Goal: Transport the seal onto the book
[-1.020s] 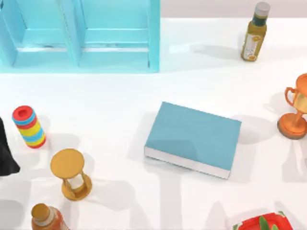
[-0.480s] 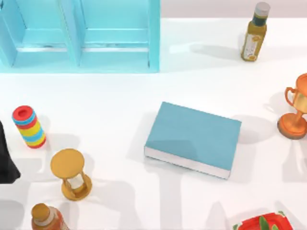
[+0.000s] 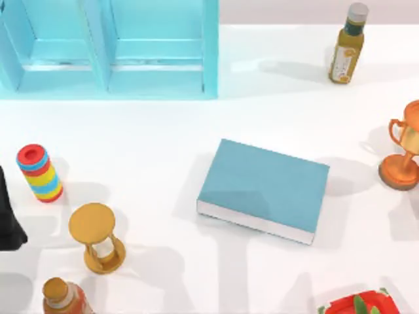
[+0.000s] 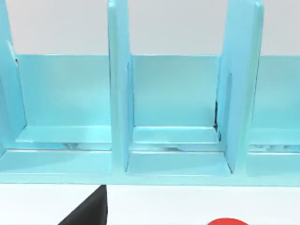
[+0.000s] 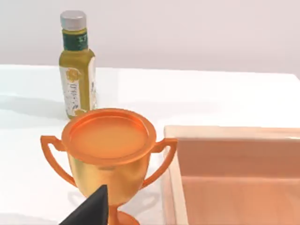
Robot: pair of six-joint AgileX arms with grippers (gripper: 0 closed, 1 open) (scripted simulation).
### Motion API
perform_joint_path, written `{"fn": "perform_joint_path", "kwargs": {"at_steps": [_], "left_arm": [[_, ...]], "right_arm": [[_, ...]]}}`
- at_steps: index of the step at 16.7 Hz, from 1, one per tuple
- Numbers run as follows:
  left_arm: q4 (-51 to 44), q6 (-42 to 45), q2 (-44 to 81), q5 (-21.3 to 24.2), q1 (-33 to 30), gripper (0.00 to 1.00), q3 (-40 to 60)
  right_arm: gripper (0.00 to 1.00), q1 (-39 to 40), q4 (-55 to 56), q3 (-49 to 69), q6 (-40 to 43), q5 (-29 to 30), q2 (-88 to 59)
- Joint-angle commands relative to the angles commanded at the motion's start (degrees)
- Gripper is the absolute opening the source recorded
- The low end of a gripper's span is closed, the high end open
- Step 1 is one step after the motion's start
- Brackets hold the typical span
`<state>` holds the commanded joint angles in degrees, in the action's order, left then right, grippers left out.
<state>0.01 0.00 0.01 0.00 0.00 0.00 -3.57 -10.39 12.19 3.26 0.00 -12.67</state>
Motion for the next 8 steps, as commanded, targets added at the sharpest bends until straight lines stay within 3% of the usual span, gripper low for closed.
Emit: {"fn": "perform_joint_path", "kwargs": {"at_steps": [8], "left_arm": [[0.00, 0.00, 0.00, 0.00, 0.00, 1.00, 0.00]], "right_arm": [[1.00, -9.32, -30.53, 36.93, 9.22, -0.27, -45.26]]}}
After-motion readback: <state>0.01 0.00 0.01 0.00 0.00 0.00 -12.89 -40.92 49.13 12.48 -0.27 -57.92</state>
